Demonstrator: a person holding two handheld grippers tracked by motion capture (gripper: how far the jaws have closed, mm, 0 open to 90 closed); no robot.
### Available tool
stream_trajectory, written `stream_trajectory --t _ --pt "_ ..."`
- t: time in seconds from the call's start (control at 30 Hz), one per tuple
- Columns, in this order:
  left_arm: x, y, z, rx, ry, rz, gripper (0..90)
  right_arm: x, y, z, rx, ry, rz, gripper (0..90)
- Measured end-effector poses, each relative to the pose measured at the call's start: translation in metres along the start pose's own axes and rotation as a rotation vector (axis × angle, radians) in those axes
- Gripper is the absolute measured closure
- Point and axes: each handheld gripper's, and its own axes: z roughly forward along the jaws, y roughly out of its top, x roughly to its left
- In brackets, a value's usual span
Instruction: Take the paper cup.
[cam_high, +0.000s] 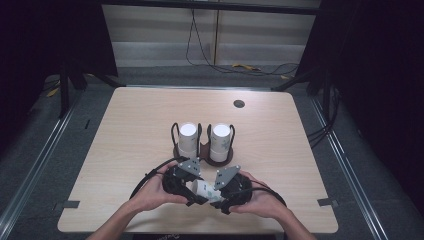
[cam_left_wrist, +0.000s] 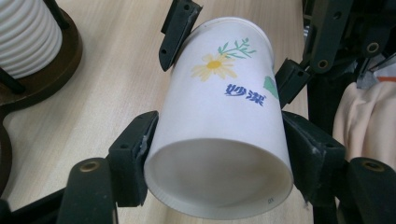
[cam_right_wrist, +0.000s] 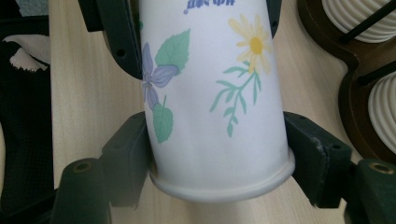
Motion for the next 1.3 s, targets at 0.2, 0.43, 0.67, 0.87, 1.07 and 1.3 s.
stream_trajectory --t 0.2,0.43,0.67,0.87,1.07,1.3 --pt "-0.001 0.0 0.0 0.004 -0.001 0.028 34.4 0.001 0.0 0.0 0.01 0.006 -0.001 28.6" --pt "-0.001 -0.003 -0.003 -0.03 -0.012 0.029 34.9 -0.001 -0.004 -0.003 -0.036 0.026 0.02 24.0" --pt "0.0 -0.005 -0.005 -0.074 -0.014 0.026 34.8 -0.005 -0.01 -0.007 -0.102 0.045 0.048 20.2" --pt "0.001 -0.007 -0.009 -0.105 -0.009 0.016 34.8 -0.006 -0.013 -0.01 -0.133 0.052 0.09 16.2" --pt "0.001 -0.008 -0.015 -0.136 -0.011 0.01 34.7 -0.007 -0.02 -0.011 -0.144 0.036 0.124 15.1" --pt "0.004 -0.01 -0.02 -0.175 0.002 -0.003 34.6 -0.011 -0.026 -0.018 -0.202 0.017 0.173 15.8"
